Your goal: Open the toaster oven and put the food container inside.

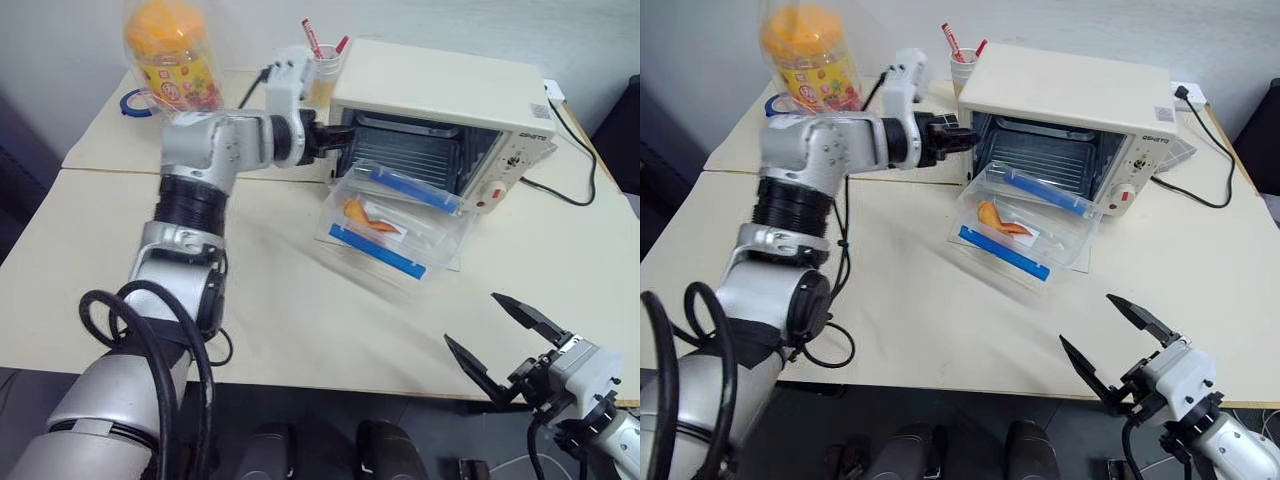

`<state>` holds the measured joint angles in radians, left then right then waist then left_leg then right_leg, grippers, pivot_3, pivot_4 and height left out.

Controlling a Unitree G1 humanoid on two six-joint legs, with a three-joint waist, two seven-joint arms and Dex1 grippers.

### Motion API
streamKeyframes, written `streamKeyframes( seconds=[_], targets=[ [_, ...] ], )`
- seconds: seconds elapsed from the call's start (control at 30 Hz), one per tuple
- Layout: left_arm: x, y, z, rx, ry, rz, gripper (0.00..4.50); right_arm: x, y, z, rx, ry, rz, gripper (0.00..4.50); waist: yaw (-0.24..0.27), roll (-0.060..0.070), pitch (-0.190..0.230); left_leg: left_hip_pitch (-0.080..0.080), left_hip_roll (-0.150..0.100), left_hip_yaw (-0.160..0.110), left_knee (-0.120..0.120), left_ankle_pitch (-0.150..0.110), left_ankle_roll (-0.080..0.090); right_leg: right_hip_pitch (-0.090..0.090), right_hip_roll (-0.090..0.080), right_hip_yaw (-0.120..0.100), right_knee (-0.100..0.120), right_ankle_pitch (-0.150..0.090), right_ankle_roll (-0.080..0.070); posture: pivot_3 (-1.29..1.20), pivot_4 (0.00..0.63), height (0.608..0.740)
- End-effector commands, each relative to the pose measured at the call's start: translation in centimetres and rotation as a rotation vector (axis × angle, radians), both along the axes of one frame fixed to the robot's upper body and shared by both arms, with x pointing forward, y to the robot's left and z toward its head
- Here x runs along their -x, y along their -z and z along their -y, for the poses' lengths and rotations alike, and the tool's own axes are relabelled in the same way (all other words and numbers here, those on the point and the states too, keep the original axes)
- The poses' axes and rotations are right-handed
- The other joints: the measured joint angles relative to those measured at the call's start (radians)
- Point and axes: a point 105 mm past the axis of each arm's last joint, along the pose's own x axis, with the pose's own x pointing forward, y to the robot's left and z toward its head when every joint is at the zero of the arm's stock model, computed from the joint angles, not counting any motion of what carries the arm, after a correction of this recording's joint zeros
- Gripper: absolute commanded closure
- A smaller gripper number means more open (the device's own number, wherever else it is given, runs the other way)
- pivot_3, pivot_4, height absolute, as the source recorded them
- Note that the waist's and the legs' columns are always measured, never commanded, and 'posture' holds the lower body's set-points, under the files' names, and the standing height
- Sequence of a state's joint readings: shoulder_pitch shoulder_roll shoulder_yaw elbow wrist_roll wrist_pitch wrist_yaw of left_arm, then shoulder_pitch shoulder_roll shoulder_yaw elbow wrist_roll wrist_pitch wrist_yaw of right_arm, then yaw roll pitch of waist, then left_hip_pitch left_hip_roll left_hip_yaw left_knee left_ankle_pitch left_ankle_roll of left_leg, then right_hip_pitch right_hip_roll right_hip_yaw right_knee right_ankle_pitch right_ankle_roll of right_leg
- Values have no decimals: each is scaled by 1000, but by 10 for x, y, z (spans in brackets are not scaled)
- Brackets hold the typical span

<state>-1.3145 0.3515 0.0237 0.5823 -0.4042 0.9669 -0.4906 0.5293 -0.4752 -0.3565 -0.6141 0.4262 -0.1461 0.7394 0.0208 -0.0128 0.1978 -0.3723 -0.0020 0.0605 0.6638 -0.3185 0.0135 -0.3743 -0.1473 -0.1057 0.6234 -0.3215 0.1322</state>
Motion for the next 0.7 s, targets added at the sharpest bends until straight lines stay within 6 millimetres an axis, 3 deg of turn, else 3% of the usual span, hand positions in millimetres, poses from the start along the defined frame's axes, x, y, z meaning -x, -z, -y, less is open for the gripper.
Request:
streamKeyframes(
  seconds=[0.03, 0.1, 0.23, 0.33, 0.47, 0.5, 0.7],
  targets=[
    [13, 11, -34, 2, 123, 63, 2233, 0, -6, -11, -77, -78, -63, 180, -4, 0, 0, 1, 0, 1, 0, 0, 0, 0, 0, 1, 0, 0, 0, 0, 150, 740],
    [22, 41, -61, -89, 194, 75, 2734, -5, 6, -20, -85, -114, -180, 687, -11, 0, 0, 1, 2, 1, 0, 0, 0, 0, 1, 1, 1, 0, 0, 0, 150, 740],
    [38, 73, -73, -214, 338, 155, 3803, -18, 13, -33, -56, -135, -237, 1902, 1, -1, 0, 0, 3, 1, 2, 0, 0, -1, 1, 1, 1, -1, -1, 0, 150, 740],
    [56, 89, -60, -222, 497, 221, 4500, -37, 16, -40, -35, -123, -274, 2913, 11, -1, 0, -3, 3, 0, 6, -1, 2, -1, -1, -1, 1, -1, -1, 0, 150, 740],
    [73, 105, -28, -228, 632, 334, 4500, -68, 13, -39, 8, -59, -251, 4284, 14, -1, 0, -6, 2, -2, 9, -2, 4, -1, -2, -2, 1, 0, -1, 0, 150, 740],
    [74, 108, -18, -230, 646, 366, 4500, -76, 9, -36, 26, -38, -228, 4482, 13, -1, 0, -6, 2, -2, 10, -2, 4, -1, -2, -2, 2, 0, -1, 0, 150, 740],
    [65, 111, 20, -204, 588, 481, 4500, -103, -11, -23, 84, 5, -172, 4482, 5, -1, 0, -11, 0, 0, 15, -3, 5, -2, -2, -7, 2, 0, 0, 0, 150, 740]
  ],
)
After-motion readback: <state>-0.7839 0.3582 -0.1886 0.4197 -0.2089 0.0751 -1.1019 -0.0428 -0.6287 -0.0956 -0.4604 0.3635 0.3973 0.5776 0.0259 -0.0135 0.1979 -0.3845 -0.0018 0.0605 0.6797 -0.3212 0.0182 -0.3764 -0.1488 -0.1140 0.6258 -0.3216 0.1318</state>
